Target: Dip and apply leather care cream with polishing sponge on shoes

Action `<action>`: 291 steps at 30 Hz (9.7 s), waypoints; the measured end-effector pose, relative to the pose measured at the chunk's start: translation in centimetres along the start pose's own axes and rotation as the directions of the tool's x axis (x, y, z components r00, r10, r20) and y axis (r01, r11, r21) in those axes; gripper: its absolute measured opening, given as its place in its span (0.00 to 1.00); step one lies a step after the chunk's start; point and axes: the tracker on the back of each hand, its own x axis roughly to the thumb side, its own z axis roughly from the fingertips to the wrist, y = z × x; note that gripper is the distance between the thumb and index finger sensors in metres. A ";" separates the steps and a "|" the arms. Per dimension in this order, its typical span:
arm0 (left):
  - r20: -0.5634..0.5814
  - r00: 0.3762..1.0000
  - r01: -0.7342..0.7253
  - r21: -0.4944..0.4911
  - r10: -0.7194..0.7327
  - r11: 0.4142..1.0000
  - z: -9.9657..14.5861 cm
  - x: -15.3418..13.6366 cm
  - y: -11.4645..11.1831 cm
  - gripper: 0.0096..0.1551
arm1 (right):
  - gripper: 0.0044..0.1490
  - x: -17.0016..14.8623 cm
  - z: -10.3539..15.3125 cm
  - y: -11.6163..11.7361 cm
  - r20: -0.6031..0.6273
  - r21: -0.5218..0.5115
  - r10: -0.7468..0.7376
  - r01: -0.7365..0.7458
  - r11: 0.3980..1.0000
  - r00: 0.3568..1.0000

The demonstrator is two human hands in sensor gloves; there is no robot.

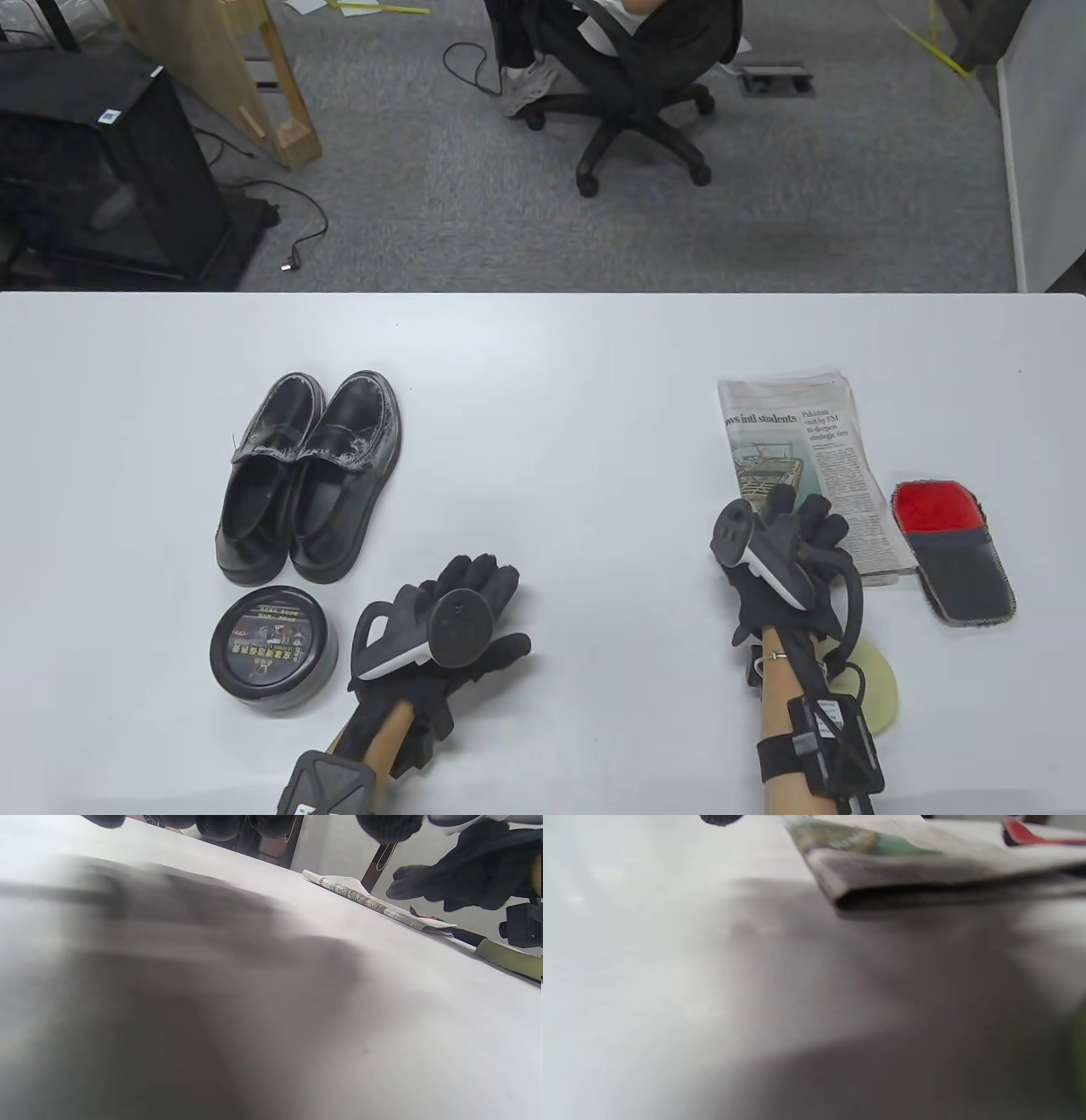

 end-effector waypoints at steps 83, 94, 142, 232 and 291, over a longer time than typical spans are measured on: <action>0.443 0.542 -0.802 0.020 0.714 0.597 1.7 4.8 4.6 0.41 | 0.27 6.3 17.6 -4.4 0.831 -0.036 -0.396 0.747 0.664 0.391; 0.373 0.437 -0.898 0.135 0.818 0.418 2.6 -0.1 5.8 0.28 | 0.24 -0.2 14.3 -6.7 0.667 -0.342 -0.480 0.807 0.482 0.570; 0.205 0.356 -0.910 0.299 0.912 0.288 3.9 -6.8 7.3 0.25 | 0.37 -8.7 7.1 -5.2 0.610 0.058 -0.786 0.983 0.175 0.104; -0.548 0.828 0.431 0.479 -0.123 0.765 3.0 -4.0 11.4 0.21 | 0.46 -3.1 9.7 -3.2 0.551 -0.299 -0.104 0.312 0.902 0.828; -0.258 0.935 0.297 0.190 -0.244 0.936 -6.4 -0.2 5.3 0.54 | 0.27 4.2 6.9 -7.0 0.363 -0.576 0.246 0.009 0.817 0.899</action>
